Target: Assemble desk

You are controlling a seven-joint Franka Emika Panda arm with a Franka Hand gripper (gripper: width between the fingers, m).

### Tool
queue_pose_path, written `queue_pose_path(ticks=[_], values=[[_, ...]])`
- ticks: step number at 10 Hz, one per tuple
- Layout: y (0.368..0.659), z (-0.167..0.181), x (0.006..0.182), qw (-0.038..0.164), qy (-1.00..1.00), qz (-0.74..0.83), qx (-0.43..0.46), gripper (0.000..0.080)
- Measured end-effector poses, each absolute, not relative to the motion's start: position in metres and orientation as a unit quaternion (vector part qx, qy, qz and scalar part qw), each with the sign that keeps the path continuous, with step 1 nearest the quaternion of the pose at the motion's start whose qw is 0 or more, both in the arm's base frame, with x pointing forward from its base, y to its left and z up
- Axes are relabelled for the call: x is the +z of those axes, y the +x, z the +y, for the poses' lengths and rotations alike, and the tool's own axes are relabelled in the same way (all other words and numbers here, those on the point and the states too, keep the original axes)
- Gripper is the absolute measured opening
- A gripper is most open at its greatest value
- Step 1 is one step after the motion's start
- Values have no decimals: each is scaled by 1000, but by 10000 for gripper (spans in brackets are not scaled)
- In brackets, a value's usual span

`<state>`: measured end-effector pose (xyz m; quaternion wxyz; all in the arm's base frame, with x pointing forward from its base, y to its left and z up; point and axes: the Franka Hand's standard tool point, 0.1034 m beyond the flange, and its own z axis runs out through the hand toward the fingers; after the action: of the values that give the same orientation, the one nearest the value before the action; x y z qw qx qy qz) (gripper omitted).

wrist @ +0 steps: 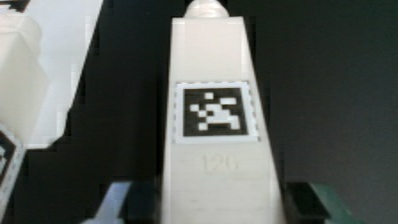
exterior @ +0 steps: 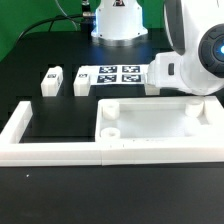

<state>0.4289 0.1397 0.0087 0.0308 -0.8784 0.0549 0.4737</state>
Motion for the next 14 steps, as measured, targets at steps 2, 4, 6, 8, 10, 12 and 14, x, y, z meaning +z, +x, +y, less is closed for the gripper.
queue_pose_path(ticks=[2, 4, 6, 8, 10, 12, 14], values=[[454, 132, 45, 49, -887, 58, 456, 287], [470, 115, 77, 63, -896, 66, 435, 287], [473, 111, 77, 66, -898, 66, 429, 287], [486, 115, 76, 67, -932, 73, 348, 287], [504, 107, 100, 79, -949, 69, 297, 287], [531, 89, 155, 83, -977, 75, 184, 287], [537, 89, 163, 81, -986, 79, 121, 287]])
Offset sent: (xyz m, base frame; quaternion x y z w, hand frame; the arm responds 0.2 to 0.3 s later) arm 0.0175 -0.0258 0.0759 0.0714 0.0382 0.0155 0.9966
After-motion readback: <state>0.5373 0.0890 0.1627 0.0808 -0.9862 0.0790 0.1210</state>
